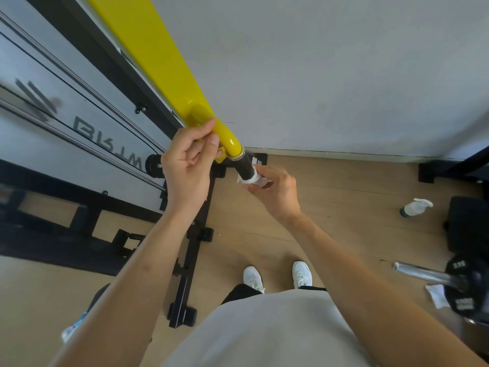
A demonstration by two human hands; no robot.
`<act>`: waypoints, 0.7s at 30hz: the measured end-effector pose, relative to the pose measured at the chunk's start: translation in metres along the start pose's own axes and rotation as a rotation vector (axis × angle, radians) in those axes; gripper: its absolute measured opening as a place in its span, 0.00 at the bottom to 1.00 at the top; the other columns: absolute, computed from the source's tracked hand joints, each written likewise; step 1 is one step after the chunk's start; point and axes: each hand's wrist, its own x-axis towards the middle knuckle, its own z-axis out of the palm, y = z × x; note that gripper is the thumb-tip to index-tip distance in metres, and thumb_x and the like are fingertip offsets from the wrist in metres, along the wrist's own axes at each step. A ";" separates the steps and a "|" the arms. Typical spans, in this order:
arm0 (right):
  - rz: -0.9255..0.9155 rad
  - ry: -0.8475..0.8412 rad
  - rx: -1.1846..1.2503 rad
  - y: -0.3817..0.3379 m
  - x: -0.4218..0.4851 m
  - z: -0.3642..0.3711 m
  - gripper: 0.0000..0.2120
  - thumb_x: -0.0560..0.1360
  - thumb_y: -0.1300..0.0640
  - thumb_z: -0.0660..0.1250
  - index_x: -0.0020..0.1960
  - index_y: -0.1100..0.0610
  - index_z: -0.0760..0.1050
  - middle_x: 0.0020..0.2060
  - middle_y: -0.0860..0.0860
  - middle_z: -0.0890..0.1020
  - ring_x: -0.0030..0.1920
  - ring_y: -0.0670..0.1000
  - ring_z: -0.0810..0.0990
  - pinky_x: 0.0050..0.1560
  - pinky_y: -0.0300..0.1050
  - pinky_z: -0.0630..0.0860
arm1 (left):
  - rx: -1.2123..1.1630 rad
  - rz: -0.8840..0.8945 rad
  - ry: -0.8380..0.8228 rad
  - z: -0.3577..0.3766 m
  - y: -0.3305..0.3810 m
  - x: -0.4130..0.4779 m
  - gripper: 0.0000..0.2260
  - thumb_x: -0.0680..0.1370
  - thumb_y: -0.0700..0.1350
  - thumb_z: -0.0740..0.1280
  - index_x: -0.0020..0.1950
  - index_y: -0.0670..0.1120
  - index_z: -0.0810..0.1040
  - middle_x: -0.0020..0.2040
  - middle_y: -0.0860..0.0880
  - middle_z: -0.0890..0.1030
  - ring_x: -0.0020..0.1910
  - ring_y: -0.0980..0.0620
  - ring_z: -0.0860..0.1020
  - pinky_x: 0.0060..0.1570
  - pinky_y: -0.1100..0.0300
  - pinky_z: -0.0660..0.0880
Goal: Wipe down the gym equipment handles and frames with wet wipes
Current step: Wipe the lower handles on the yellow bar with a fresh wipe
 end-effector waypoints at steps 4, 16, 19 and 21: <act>0.122 -0.152 -0.021 0.018 0.002 -0.002 0.15 0.71 0.59 0.78 0.57 0.53 0.85 0.41 0.41 0.82 0.40 0.36 0.78 0.40 0.25 0.67 | -0.010 -0.053 0.032 0.001 0.001 0.000 0.11 0.81 0.40 0.67 0.64 0.42 0.78 0.53 0.50 0.84 0.54 0.45 0.84 0.52 0.44 0.83; -0.127 -0.122 0.068 -0.062 0.030 -0.041 0.12 0.69 0.56 0.79 0.52 0.53 0.86 0.35 0.47 0.81 0.37 0.44 0.74 0.38 0.36 0.71 | 0.007 -0.038 0.002 0.000 0.004 0.004 0.11 0.81 0.39 0.68 0.63 0.45 0.78 0.56 0.44 0.83 0.56 0.49 0.84 0.53 0.43 0.83; -0.153 -0.097 0.071 -0.069 0.033 -0.039 0.11 0.69 0.55 0.79 0.51 0.54 0.86 0.35 0.49 0.81 0.39 0.51 0.74 0.40 0.42 0.71 | 0.011 -0.046 -0.019 -0.002 0.005 0.007 0.12 0.80 0.38 0.68 0.63 0.46 0.78 0.56 0.45 0.83 0.56 0.50 0.84 0.52 0.45 0.83; -0.152 -0.067 0.076 -0.066 0.031 -0.034 0.13 0.70 0.54 0.79 0.53 0.53 0.86 0.35 0.43 0.79 0.40 0.51 0.74 0.41 0.43 0.72 | 0.019 -0.042 -0.034 -0.004 0.005 0.009 0.11 0.80 0.38 0.69 0.62 0.46 0.79 0.55 0.47 0.83 0.55 0.51 0.83 0.51 0.48 0.83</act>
